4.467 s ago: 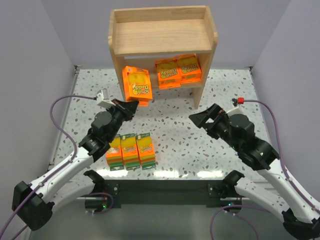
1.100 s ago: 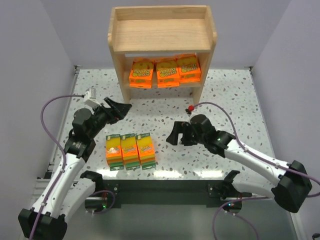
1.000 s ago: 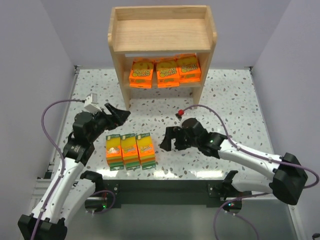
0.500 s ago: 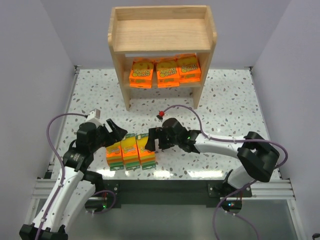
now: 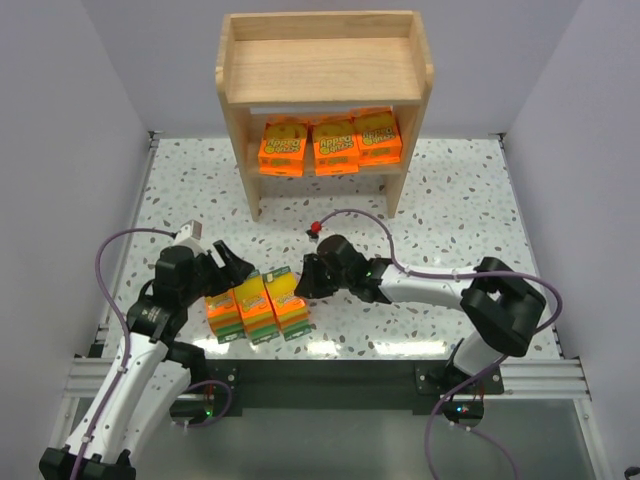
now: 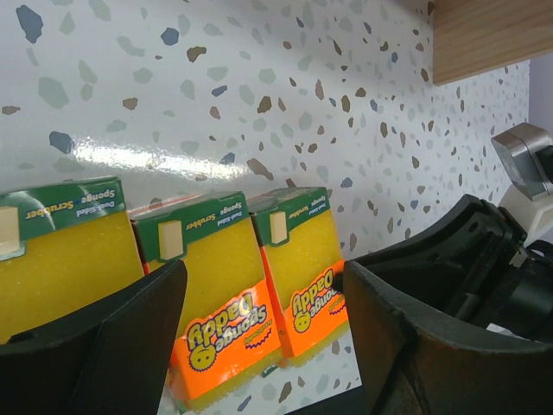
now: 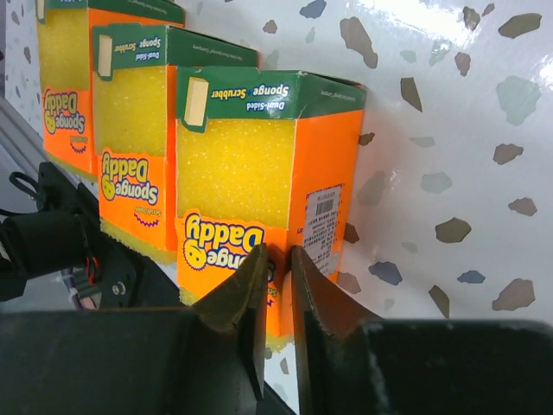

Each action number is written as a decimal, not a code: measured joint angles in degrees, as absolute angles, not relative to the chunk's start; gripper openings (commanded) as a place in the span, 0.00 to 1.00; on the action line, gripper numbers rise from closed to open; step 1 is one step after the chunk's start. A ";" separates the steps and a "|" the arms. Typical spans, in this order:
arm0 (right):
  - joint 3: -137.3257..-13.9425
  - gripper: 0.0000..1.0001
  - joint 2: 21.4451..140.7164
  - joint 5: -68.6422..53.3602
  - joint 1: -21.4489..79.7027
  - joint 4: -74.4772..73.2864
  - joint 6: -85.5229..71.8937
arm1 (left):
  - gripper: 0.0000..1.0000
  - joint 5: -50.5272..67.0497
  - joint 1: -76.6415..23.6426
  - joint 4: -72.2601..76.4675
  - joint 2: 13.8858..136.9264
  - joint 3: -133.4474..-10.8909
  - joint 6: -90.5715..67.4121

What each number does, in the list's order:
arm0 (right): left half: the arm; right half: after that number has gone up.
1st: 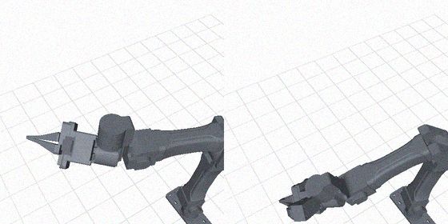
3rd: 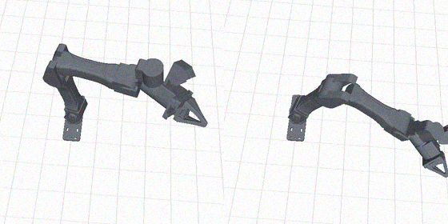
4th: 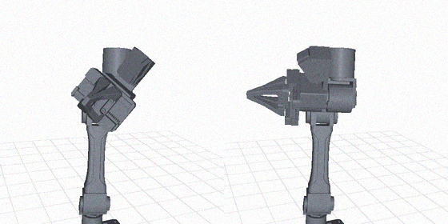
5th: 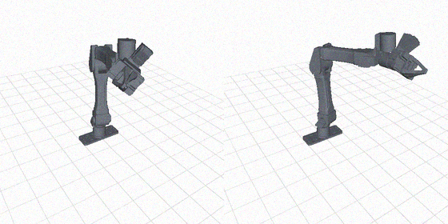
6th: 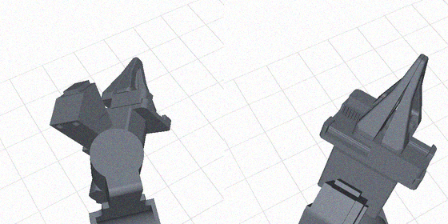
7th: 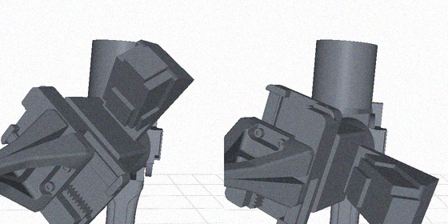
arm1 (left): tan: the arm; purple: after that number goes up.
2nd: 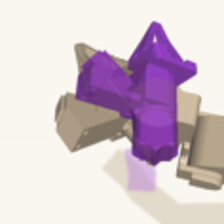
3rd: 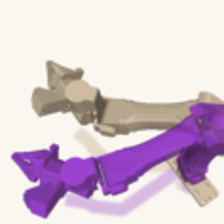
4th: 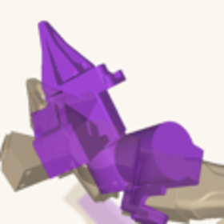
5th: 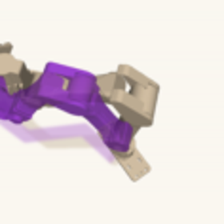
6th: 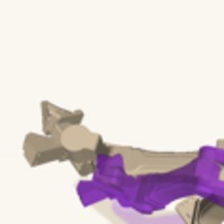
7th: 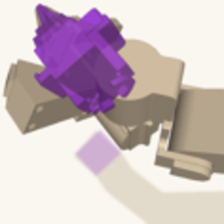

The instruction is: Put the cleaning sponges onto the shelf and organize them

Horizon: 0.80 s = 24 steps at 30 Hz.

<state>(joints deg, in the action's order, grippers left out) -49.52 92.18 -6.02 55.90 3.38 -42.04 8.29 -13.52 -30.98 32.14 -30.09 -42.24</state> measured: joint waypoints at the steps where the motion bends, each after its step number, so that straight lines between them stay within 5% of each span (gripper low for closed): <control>1: -49.60 0.09 92.09 -5.98 55.86 3.38 -42.06 | 0.78 8.29 -13.52 -30.96 32.21 -30.09 -42.24; 3: -49.60 0.00 91.39 -5.72 55.83 2.87 -42.06 | 0.77 8.32 -13.52 -30.96 32.27 -30.09 -42.24; 9: -49.23 0.00 87.44 -4.16 55.88 -3.53 -41.60 | 0.77 8.32 -13.52 -30.96 32.27 -30.09 -42.22; 12: -49.21 0.28 85.34 -3.44 55.86 -7.16 -41.32 | 0.77 8.32 -13.52 -30.96 32.27 -30.09 -42.19; 14: -49.10 0.34 83.77 -3.22 55.86 -8.71 -41.39 | 0.77 8.32 -13.52 -30.98 32.23 -30.09 -42.19; 24: -42.68 0.00 79.68 -9.61 61.73 -3.81 -44.01 | 0.77 8.27 -13.52 -30.94 32.03 -30.09 -42.22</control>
<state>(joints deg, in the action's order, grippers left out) -42.68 79.68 -9.61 61.73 -3.81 -44.01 8.27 -13.52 -30.94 32.03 -30.09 -42.22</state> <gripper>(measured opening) 0.049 0.774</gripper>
